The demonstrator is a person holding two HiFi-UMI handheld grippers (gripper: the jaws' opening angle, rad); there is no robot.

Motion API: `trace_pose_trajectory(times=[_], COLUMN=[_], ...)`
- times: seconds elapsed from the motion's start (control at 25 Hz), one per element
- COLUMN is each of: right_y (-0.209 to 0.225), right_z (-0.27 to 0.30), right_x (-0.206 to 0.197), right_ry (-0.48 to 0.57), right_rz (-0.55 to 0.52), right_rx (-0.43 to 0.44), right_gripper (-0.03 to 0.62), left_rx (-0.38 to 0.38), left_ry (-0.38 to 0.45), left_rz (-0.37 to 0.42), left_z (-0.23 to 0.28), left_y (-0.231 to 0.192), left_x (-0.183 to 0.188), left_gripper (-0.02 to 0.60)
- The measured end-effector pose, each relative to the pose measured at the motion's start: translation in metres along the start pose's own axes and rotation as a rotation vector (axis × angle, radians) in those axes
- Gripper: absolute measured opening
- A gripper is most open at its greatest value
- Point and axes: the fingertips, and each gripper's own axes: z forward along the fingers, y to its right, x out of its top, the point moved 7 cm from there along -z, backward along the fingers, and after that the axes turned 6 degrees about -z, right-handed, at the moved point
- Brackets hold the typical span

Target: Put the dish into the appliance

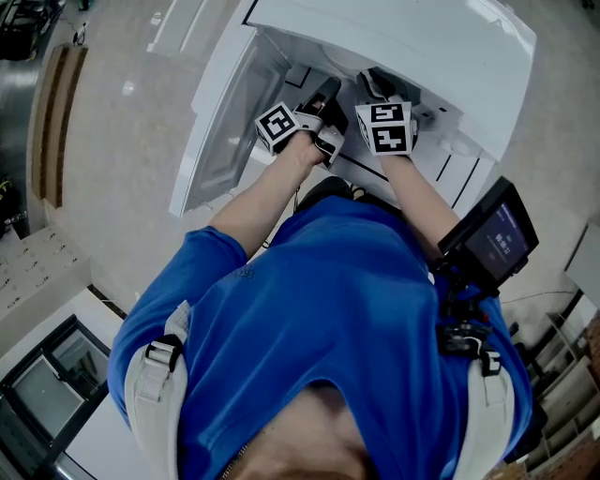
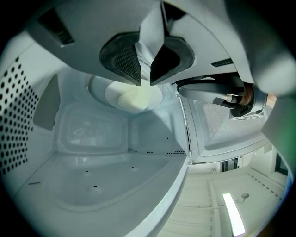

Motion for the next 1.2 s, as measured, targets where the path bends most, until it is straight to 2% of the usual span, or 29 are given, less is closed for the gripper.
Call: trace_pose_trajectory(times=[0.16,0.24,0.4,0.68,1.08,1.2], right_y=[0.001,0.001,-0.003,-0.051,-0.074,-0.079], right_z=[0.001,0.001,0.001,-0.052,-0.090,-0.102], right_x=[-0.001,0.001,0.003,-0.001,0.000,-0.003], right_ry=[0.006,0.010,0.020,0.035,0.073,0.086], right_rz=[-0.001,-0.001,-0.010,-0.007,0.017,0.035], right_rx=[-0.002,-0.001,-0.002,-0.008,-0.023,-0.036], right_gripper=[0.041,0.041,0.041,0.040,0.038,0.010], left_rx=[0.006,0.014,0.008,-0.007,-0.034,-0.033], left_ry=[0.002,0.009,0.004,-0.007,-0.018,-0.037], left_rz=[-0.007,0.001,0.014,0.054,0.100,0.157], left_z=[0.003,0.005,0.004,-0.055,-0.086,-0.095], left_y=[-0.002,-0.002,0.002,0.018,0.033,0.037], left_x=[0.002,0.004,0.007,-0.015,-0.026,-0.030], left_gripper=[0.065,0.020,0.008,0.008,0.006,0.006])
